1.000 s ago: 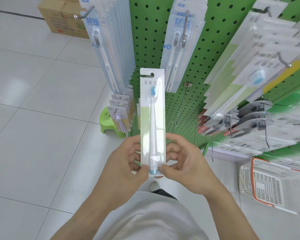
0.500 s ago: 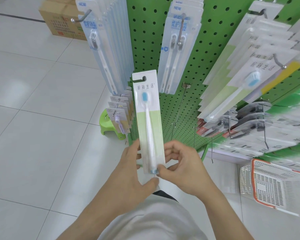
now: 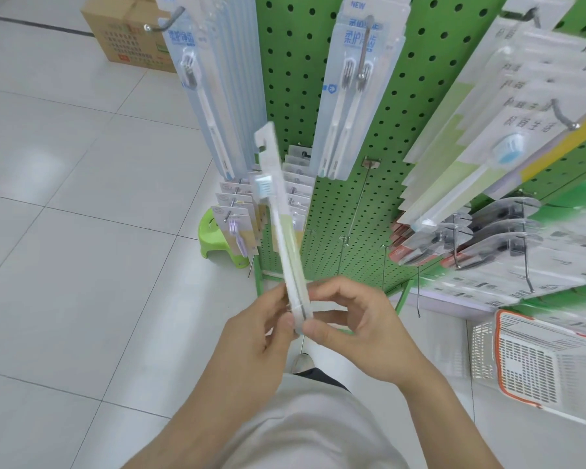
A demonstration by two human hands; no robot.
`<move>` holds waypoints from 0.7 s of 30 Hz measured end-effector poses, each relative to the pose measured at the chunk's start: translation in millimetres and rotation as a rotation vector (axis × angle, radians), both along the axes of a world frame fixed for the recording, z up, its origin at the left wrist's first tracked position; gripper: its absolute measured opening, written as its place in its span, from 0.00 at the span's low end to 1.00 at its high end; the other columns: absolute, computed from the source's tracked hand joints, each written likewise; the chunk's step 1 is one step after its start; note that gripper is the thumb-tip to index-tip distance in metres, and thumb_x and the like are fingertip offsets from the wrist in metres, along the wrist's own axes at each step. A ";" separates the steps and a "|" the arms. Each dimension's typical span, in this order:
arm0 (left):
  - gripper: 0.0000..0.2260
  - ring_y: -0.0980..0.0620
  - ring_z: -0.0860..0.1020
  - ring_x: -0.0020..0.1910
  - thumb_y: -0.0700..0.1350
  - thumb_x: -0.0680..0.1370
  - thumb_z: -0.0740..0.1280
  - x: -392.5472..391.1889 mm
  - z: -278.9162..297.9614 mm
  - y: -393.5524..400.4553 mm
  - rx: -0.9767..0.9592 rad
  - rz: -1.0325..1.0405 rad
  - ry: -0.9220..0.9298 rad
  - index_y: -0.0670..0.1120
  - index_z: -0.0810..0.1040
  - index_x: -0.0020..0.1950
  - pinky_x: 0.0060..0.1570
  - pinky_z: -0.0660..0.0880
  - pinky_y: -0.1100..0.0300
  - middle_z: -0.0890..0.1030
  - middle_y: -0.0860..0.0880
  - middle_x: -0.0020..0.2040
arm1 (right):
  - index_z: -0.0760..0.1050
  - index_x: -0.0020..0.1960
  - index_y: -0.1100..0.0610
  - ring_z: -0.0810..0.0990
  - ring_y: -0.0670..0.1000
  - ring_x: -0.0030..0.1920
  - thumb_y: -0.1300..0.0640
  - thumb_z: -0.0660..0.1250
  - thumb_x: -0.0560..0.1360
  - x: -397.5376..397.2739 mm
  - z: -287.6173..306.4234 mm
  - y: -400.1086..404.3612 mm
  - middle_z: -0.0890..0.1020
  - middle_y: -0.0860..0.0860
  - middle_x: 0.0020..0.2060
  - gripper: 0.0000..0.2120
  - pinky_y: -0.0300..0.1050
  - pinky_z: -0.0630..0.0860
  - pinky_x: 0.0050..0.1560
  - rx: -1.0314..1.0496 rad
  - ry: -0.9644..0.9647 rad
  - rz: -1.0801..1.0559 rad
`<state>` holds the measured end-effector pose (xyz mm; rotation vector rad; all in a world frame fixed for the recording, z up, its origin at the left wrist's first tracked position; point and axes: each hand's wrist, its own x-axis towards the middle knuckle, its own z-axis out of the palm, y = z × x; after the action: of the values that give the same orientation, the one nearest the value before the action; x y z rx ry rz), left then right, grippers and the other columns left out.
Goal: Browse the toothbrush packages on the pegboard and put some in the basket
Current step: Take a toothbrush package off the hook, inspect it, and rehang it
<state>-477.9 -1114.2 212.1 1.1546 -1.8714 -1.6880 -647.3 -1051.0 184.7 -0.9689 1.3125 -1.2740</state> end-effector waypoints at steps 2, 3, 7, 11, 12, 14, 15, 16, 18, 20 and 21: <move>0.16 0.60 0.82 0.57 0.38 0.84 0.60 -0.8 -3.8 -0.1 0.004 0.058 -0.018 0.55 0.77 0.65 0.55 0.78 0.65 0.83 0.58 0.60 | 0.80 0.51 0.60 0.82 0.58 0.61 0.66 0.76 0.72 4.6 -3.6 -1.1 0.84 0.56 0.57 0.10 0.60 0.81 0.59 -0.011 -0.038 -0.008; 0.15 0.60 0.82 0.56 0.38 0.83 0.62 -0.6 -5.5 -1.3 0.007 0.096 -0.035 0.56 0.78 0.63 0.52 0.78 0.68 0.82 0.57 0.59 | 0.81 0.51 0.58 0.82 0.58 0.62 0.66 0.77 0.72 6.4 -4.8 -1.6 0.84 0.56 0.59 0.10 0.61 0.81 0.59 -0.012 -0.049 -0.018; 0.14 0.56 0.83 0.51 0.38 0.82 0.64 1.1 -7.9 -6.9 0.019 0.121 -0.040 0.56 0.81 0.59 0.47 0.78 0.68 0.81 0.53 0.58 | 0.84 0.53 0.53 0.82 0.56 0.62 0.62 0.78 0.70 8.9 -6.2 -2.7 0.83 0.53 0.61 0.12 0.55 0.81 0.59 -0.009 -0.021 -0.034; 0.15 0.47 0.85 0.46 0.32 0.82 0.63 4.3 -9.7 -10.9 0.103 0.119 0.048 0.49 0.82 0.60 0.45 0.79 0.66 0.86 0.47 0.50 | 0.80 0.58 0.58 0.84 0.55 0.56 0.63 0.75 0.73 7.4 -8.2 -4.1 0.85 0.54 0.56 0.15 0.55 0.81 0.56 0.032 -0.064 -0.090; 0.15 0.46 0.85 0.46 0.31 0.82 0.62 4.4 -9.1 -11.6 0.125 0.103 0.063 0.47 0.83 0.60 0.45 0.79 0.65 0.86 0.47 0.48 | 0.79 0.60 0.57 0.84 0.54 0.52 0.63 0.75 0.73 7.1 -8.7 -4.7 0.85 0.54 0.54 0.17 0.56 0.82 0.55 0.055 -0.066 -0.102; 0.15 0.47 0.86 0.46 0.31 0.82 0.62 4.7 -5.5 -13.4 0.180 0.073 0.067 0.46 0.83 0.60 0.45 0.79 0.66 0.87 0.47 0.48 | 0.78 0.62 0.56 0.83 0.52 0.45 0.62 0.76 0.70 5.6 -10.0 -5.3 0.85 0.55 0.49 0.21 0.57 0.81 0.50 0.090 -0.061 -0.109; 0.15 0.48 0.86 0.46 0.31 0.82 0.62 4.4 -3.0 -14.6 0.209 0.059 0.070 0.46 0.83 0.59 0.44 0.79 0.66 0.87 0.49 0.49 | 0.78 0.61 0.56 0.82 0.51 0.43 0.62 0.76 0.69 4.6 -10.3 -5.6 0.85 0.55 0.47 0.21 0.55 0.81 0.47 0.101 -0.058 -0.109; 0.14 0.49 0.86 0.46 0.32 0.82 0.62 3.8 -1.5 -15.9 0.227 0.048 0.071 0.46 0.83 0.59 0.44 0.80 0.66 0.87 0.51 0.50 | 0.80 0.60 0.56 0.81 0.51 0.42 0.61 0.77 0.69 3.4 -10.3 -5.9 0.85 0.54 0.45 0.20 0.52 0.81 0.44 0.107 -0.055 -0.110; 0.14 0.49 0.86 0.47 0.33 0.82 0.62 3.2 -0.7 -16.7 0.221 0.059 0.062 0.47 0.83 0.59 0.43 0.81 0.64 0.87 0.53 0.51 | 0.82 0.56 0.52 0.80 0.49 0.40 0.60 0.78 0.67 1.6 -10.7 -6.1 0.86 0.54 0.44 0.18 0.46 0.79 0.44 0.116 -0.059 -0.126; 0.14 0.49 0.86 0.46 0.34 0.83 0.60 2.6 -0.3 -17.6 0.225 0.109 0.070 0.47 0.83 0.58 0.42 0.81 0.63 0.87 0.52 0.50 | 0.83 0.53 0.50 0.80 0.49 0.40 0.60 0.79 0.67 0.7 -10.8 -6.6 0.86 0.55 0.45 0.16 0.46 0.79 0.45 0.126 -0.060 -0.143; 0.14 0.48 0.86 0.46 0.34 0.83 0.59 2.2 0.1 -18.3 0.245 0.130 0.080 0.46 0.83 0.57 0.42 0.81 0.63 0.87 0.51 0.49 | 0.83 0.53 0.51 0.80 0.49 0.40 0.60 0.79 0.67 0.7 -10.6 -6.9 0.86 0.55 0.45 0.16 0.46 0.79 0.45 0.129 -0.056 -0.147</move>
<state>-475.7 -1132.4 212.2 1.2500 -1.5392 -1.8983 -646.6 -1057.8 174.1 -0.7524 1.4252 -1.3003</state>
